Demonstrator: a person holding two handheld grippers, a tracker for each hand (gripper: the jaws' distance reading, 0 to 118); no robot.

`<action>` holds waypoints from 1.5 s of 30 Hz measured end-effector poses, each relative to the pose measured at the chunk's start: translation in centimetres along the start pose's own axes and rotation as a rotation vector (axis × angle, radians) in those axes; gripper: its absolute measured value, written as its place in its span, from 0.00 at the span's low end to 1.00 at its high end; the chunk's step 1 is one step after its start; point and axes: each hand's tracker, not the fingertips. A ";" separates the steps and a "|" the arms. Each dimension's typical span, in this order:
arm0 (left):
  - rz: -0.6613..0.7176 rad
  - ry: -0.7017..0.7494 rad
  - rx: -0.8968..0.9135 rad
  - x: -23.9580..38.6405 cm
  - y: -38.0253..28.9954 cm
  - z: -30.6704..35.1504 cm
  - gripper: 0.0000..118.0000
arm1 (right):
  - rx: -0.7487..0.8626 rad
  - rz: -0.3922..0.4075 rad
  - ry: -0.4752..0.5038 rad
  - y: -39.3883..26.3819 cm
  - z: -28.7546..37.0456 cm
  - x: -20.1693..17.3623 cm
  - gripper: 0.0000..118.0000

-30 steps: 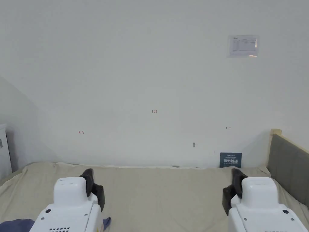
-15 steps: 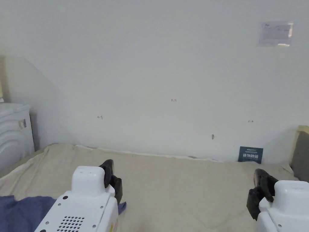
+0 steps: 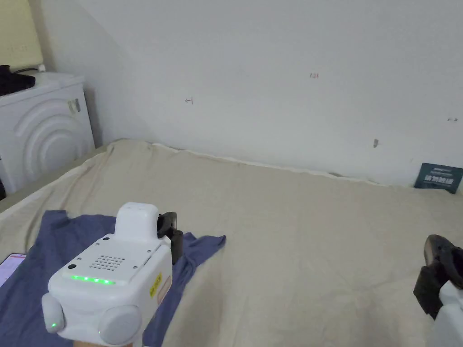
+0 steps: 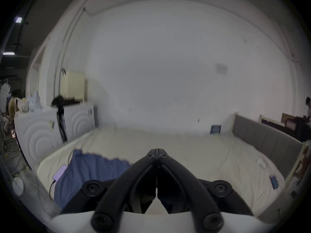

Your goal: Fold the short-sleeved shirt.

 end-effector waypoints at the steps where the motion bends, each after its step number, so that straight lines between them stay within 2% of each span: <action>1: -0.039 0.064 -0.051 -1.4 -1.7 -2.1 0.00 | -0.012 -0.001 0.007 -0.4 -0.6 -0.1 0.00; 3: -0.103 0.140 -0.158 -4.5 -5.2 -5.7 0.00 | -0.032 0.000 0.021 -1.3 -1.8 -0.4 0.00; 6: -0.032 0.050 -0.397 -8.3 -9.2 -10.3 0.00 | -0.111 -0.107 0.141 -2.5 -3.7 -0.5 0.00; 8: 0.002 0.053 -0.510 -10.2 -11.5 -14.0 0.04 | -0.126 -0.113 0.134 -3.4 -4.7 -1.1 0.00; 9: 0.014 0.078 -0.566 -10.7 -12.8 -15.8 0.30 | -0.130 -0.110 0.137 -3.9 -5.2 -1.5 0.00; 10: -0.010 0.094 -0.630 -11.0 -14.4 -17.6 0.66 | -0.140 -0.103 0.143 -4.3 -5.7 -1.9 0.00; 11: -0.032 0.101 -0.671 -11.2 -16.0 -18.7 0.96 | -0.157 -0.090 0.153 -4.8 -6.2 -2.3 0.00; 12: -0.029 0.101 -0.650 -11.1 -16.6 -19.5 0.98 | -0.173 -0.079 0.154 -5.2 -6.4 -2.6 0.00; 15: -0.109 0.151 -0.659 -10.7 -19.6 -21.8 0.96 | -0.209 -0.075 0.181 -6.4 -7.6 -3.1 0.00; 22: -0.167 0.215 -0.717 -11.1 -24.6 -25.7 0.94 | -0.257 -0.079 0.185 -8.1 -9.6 -2.8 0.00; 23: -0.163 0.220 -0.725 -11.5 -25.0 -26.0 0.86 | -0.264 -0.097 0.197 -8.2 -9.8 -2.6 0.00; 24: -0.142 0.209 -0.745 -11.7 -25.2 -25.9 0.65 | -0.266 -0.111 0.199 -8.3 -9.8 -2.5 0.00; 26: -0.061 0.125 -0.755 -11.7 -24.6 -25.2 0.39 | -0.262 -0.120 0.195 -8.5 -9.9 -2.5 0.00; 27: -0.031 0.123 -0.742 -11.5 -23.9 -24.7 0.14 | -0.261 -0.122 0.194 -8.5 -9.8 -2.5 0.00; 28: -0.058 0.157 -0.734 -11.5 -24.0 -24.7 0.00 | -0.259 -0.123 0.193 -8.5 -9.8 -2.5 0.00; 29: -0.119 0.212 -0.694 -11.7 -24.1 -24.8 0.00 | -0.257 -0.123 0.192 -8.5 -9.7 -2.5 0.00; 30: -0.123 0.196 -0.663 -11.6 -23.5 -24.3 0.00 | -0.255 -0.125 0.192 -8.5 -9.5 -2.4 0.00; 32: -0.008 0.095 -0.637 -11.2 -20.8 -23.4 0.00 | -0.252 -0.129 0.195 -8.5 -9.2 -2.3 0.00; 33: -0.031 0.128 -0.597 -10.9 -20.1 -23.3 0.00 | -0.251 -0.129 0.198 -8.5 -9.1 -2.2 0.00; 39: -0.048 0.096 -0.404 -7.5 -13.1 -21.4 0.00 | -0.231 -0.136 0.196 -7.6 -8.6 -1.9 0.00; 42: 0.028 0.010 -0.291 -5.5 -8.2 -19.6 0.00 | -0.207 -0.138 0.191 -6.6 -8.0 -1.8 0.00; 45: -0.038 -0.082 -0.198 -1.5 -4.4 -17.6 0.00 | -0.172 -0.143 0.180 -5.6 -7.3 -1.5 0.00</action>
